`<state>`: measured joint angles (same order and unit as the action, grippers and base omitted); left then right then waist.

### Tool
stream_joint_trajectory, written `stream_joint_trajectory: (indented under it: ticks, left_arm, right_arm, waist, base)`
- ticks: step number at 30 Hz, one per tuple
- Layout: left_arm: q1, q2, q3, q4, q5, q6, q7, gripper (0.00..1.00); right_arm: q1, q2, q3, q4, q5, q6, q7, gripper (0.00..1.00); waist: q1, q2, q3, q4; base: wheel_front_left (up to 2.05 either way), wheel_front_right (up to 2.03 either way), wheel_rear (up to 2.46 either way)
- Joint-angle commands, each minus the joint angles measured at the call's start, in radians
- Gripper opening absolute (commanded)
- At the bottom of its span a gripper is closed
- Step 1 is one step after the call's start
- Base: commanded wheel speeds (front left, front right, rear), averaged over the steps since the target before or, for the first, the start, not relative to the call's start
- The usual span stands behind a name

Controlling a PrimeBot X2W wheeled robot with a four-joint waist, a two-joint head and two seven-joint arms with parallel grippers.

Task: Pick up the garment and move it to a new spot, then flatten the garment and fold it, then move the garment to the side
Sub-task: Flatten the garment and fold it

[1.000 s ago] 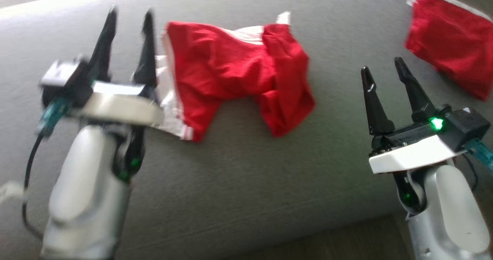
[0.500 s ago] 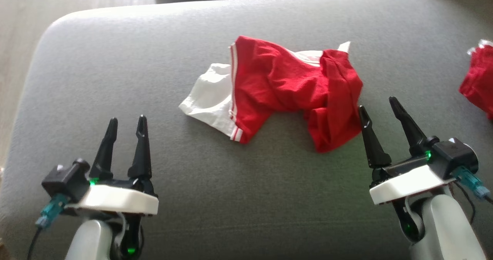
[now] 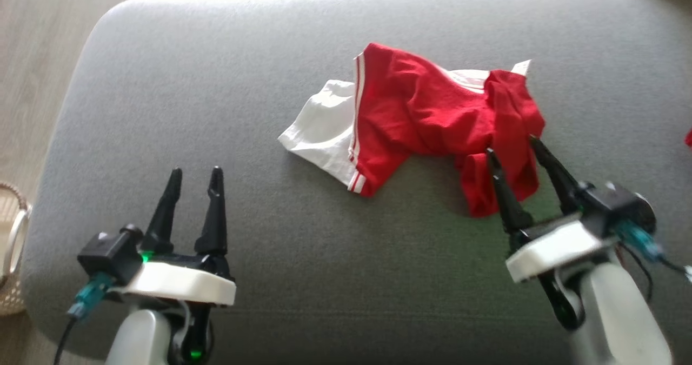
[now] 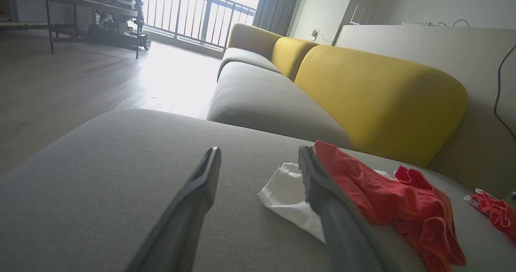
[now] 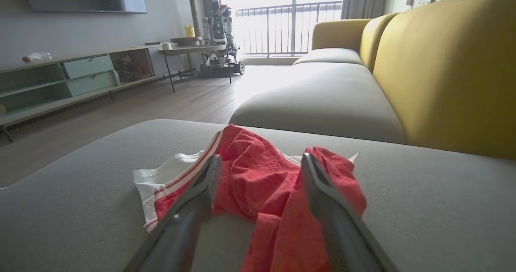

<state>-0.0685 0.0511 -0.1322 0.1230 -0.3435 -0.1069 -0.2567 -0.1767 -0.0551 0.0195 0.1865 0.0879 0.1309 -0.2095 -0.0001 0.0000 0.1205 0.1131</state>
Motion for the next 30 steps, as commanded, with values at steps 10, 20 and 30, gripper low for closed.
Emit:
stream_joint_trajectory:
  ticks: [10,20,30]
  left_arm:
    - [-0.108,-0.001,-0.078,-0.018,-0.044,-0.001,-0.005,1.0]
    - [-0.131,-0.001,-0.124,-0.028,-0.1,0.032,-0.005,1.0]
    - [-0.141,-0.001,-0.151,-0.039,-0.126,0.047,-0.005,1.0]
  right_arm:
    - [-0.376,0.001,0.052,0.172,-0.065,0.0,0.17,1.0]
    - [-0.598,-0.108,-0.002,0.495,-0.15,0.0,0.238,1.0]
    - [-0.701,-0.167,-0.03,0.688,-0.218,0.0,0.231,0.0]
  waist:
    - [0.0001,0.0,0.124,0.159]
    - [0.0001,0.0,0.189,0.299]
    - [0.0001,0.0,0.219,0.351]
  base:
    - [0.0,0.0,0.0]
    - [0.0,0.0,0.0]
    - [0.0,0.0,0.0]
